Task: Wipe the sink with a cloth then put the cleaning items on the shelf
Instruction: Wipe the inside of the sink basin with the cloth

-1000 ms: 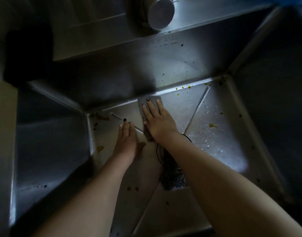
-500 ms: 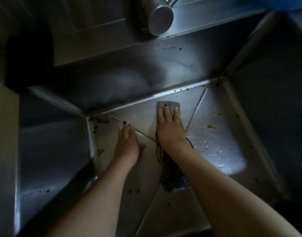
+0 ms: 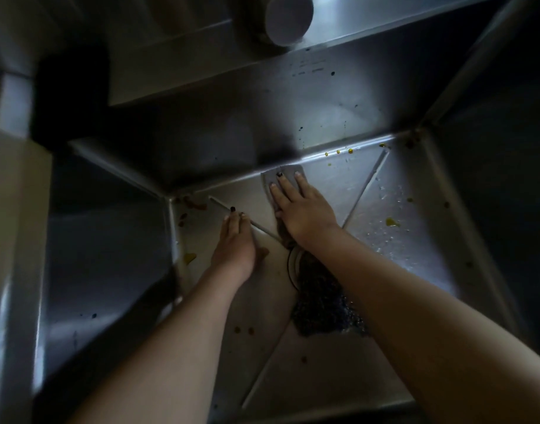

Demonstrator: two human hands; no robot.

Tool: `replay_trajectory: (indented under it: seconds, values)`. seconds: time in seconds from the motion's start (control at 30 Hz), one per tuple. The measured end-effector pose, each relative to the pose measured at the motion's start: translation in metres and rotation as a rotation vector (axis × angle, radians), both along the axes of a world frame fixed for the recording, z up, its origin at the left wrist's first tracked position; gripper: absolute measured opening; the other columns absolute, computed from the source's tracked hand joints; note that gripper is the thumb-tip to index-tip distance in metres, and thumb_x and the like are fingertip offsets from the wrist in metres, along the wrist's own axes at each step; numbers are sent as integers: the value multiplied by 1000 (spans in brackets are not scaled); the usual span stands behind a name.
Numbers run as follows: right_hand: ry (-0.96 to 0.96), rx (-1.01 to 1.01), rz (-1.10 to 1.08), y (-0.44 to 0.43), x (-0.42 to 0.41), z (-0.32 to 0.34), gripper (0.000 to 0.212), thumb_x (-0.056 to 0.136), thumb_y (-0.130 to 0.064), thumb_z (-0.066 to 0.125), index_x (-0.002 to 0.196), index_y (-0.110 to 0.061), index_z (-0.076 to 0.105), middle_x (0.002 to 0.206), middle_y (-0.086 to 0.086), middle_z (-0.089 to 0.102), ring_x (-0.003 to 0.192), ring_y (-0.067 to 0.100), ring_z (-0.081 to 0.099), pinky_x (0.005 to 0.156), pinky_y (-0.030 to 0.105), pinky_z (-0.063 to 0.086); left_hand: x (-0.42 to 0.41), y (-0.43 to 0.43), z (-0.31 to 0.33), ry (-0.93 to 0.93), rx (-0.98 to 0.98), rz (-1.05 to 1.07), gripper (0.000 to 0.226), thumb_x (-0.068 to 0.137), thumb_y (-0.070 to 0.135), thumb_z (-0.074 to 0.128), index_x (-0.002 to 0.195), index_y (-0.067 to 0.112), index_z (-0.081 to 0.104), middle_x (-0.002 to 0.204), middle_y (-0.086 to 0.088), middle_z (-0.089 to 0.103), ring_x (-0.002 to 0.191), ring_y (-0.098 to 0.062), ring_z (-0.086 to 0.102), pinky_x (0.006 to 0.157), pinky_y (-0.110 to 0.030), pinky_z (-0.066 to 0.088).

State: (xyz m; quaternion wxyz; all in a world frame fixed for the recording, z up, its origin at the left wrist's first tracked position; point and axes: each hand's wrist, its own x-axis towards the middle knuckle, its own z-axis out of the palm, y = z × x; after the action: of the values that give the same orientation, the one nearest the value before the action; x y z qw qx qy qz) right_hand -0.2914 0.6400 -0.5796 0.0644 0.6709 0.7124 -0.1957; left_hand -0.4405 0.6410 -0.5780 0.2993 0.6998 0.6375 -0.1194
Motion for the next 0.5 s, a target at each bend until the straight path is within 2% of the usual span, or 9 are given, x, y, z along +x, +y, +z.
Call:
replay_trajectory:
  seconds: [0.2, 0.33, 0.5]
  values:
    - [-58, -8, 65, 4, 32, 7, 58, 101, -35, 26, 150, -21, -1, 159, 1, -6, 146, 28, -5, 117, 39, 6, 5, 2, 1, 36, -4, 17, 76, 88, 22, 56, 147, 11, 10, 156, -6, -3, 143, -22, -1, 117, -38, 12]
    - [-88, -10, 80, 7, 70, 14, 57, 101, -35, 26, 150, -22, 0, 159, -1, -4, 146, 28, -4, 117, 39, 5, 16, 9, 10, 5, 125, -28, 61, 87, 21, 57, 140, 7, 29, 154, -13, 12, 142, -24, 8, 115, -34, 16]
    - [-136, -45, 126, -2, 111, 6, 56, 102, -33, 20, 149, -16, -6, 159, 3, -9, 145, 30, -11, 118, 43, 6, 64, 14, 20, -34, 263, -165, 62, 90, 26, 53, 142, 7, 27, 153, -13, 18, 140, -29, 15, 114, -34, 16]
